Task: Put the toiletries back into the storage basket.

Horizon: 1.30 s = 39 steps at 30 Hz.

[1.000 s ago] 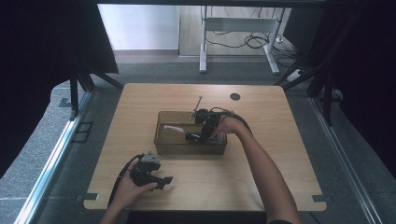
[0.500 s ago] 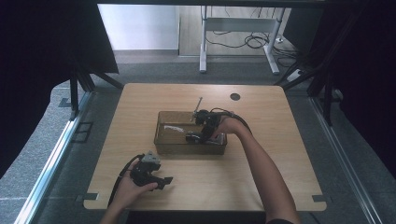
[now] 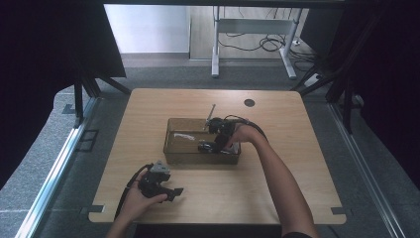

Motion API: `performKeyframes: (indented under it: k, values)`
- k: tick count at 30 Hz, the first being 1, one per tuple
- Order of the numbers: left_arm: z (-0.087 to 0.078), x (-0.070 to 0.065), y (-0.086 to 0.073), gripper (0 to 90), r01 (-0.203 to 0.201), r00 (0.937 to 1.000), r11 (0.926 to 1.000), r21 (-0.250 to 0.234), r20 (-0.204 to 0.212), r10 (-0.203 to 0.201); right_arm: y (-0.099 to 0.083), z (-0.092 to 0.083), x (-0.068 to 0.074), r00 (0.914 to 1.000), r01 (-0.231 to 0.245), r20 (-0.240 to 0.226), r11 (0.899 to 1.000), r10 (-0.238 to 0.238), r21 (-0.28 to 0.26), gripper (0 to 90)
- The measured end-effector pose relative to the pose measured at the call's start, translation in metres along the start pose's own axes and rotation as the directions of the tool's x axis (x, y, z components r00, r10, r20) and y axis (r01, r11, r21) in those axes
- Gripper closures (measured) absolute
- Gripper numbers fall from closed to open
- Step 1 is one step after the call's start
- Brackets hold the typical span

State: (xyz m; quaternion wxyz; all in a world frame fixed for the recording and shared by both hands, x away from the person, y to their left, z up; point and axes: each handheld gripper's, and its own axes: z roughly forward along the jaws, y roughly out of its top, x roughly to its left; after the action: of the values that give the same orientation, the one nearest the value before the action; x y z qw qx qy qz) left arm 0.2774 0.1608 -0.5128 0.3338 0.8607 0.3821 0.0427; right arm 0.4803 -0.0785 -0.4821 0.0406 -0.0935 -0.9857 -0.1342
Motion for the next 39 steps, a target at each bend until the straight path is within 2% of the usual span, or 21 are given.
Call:
performKeyframes:
  k: [12,19,23,26,31,36,39]
  values:
    - [0.000,0.000,0.000,24.5,-0.001,1.0000,1.0000,0.003,0.000,0.001,0.002,0.002,0.001,0.9999,0.013,-0.002,1.000,-0.013,0.000,44.4]
    - [0.000,0.000,0.000,24.5,-0.001,1.0000,1.0000,0.004,0.000,0.001,0.003,0.005,0.001,1.0000,0.000,-0.009,1.000,0.001,0.013,43.7]
    - [0.001,0.000,0.000,24.5,-0.005,1.0000,0.9999,0.009,0.000,0.005,0.003,0.004,0.001,0.9990,-0.033,-0.028,0.999,0.033,0.015,41.3]
    - [0.000,0.000,0.000,24.5,-0.004,1.0000,0.9999,0.009,-0.001,0.004,0.002,-0.001,0.000,0.9985,-0.040,-0.037,0.999,0.040,-0.013,41.7]
    - [0.001,0.000,0.000,24.5,0.000,1.0000,1.0000,0.004,0.000,0.000,-0.002,-0.008,-0.001,0.9973,-0.061,-0.043,0.998,0.060,-0.025,41.8]
    - [0.001,0.000,0.000,24.5,-0.007,1.0000,0.9999,0.009,-0.001,0.007,-0.008,-0.021,-0.002,0.9942,-0.105,-0.032,0.990,0.103,-0.091,41.8]
    - [0.001,0.000,0.000,24.5,-0.007,1.0000,0.9999,0.010,-0.003,0.007,-0.010,-0.026,-0.002,0.9932,-0.116,-0.029,0.986,0.113,-0.123,42.2]
